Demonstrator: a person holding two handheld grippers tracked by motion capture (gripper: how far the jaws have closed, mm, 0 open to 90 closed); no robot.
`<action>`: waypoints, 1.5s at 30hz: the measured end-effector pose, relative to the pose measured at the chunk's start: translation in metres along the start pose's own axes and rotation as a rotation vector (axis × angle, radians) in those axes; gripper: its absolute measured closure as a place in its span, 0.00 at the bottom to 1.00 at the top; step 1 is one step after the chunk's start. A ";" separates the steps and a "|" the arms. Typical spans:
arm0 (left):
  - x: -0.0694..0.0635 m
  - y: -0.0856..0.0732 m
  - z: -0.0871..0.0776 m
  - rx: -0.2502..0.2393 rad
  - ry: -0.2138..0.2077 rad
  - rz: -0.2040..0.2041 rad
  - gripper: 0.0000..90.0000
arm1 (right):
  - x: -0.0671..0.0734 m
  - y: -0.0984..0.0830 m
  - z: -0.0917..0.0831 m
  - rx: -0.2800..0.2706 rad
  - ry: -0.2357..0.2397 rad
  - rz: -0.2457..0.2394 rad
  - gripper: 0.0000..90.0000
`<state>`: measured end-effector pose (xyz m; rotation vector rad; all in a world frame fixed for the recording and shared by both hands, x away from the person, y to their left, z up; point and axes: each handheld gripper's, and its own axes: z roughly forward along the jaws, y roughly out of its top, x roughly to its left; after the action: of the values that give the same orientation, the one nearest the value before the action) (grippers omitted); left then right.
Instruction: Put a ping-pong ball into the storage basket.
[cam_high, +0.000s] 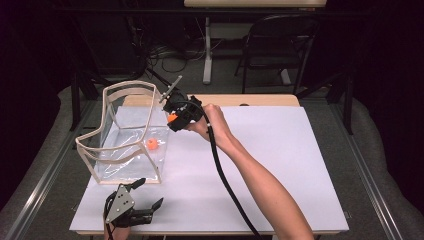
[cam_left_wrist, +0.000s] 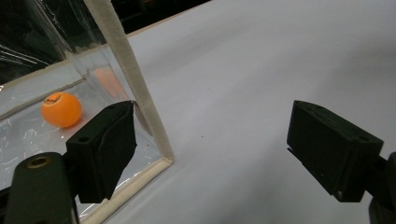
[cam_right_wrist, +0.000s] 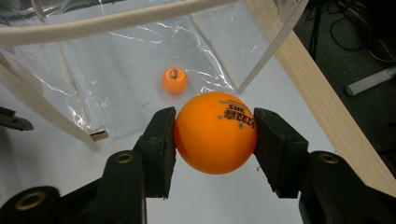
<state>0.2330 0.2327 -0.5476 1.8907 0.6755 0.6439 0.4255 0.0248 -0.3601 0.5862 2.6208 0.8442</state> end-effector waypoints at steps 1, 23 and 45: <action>0.000 0.000 0.000 0.000 0.001 0.000 0.17 | 0.000 0.000 0.000 -0.002 -0.002 0.002 0.56; 0.000 0.000 0.000 0.000 0.001 0.000 0.17 | -0.001 0.006 -0.004 -0.071 -0.019 0.013 0.56; 0.000 0.000 0.000 -0.002 0.003 -0.003 0.17 | 0.000 0.013 -0.010 -0.145 -0.036 0.035 0.56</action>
<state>0.2327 0.2326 -0.5475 1.8870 0.6789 0.6460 0.4247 0.0299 -0.3447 0.6034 2.4976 1.0149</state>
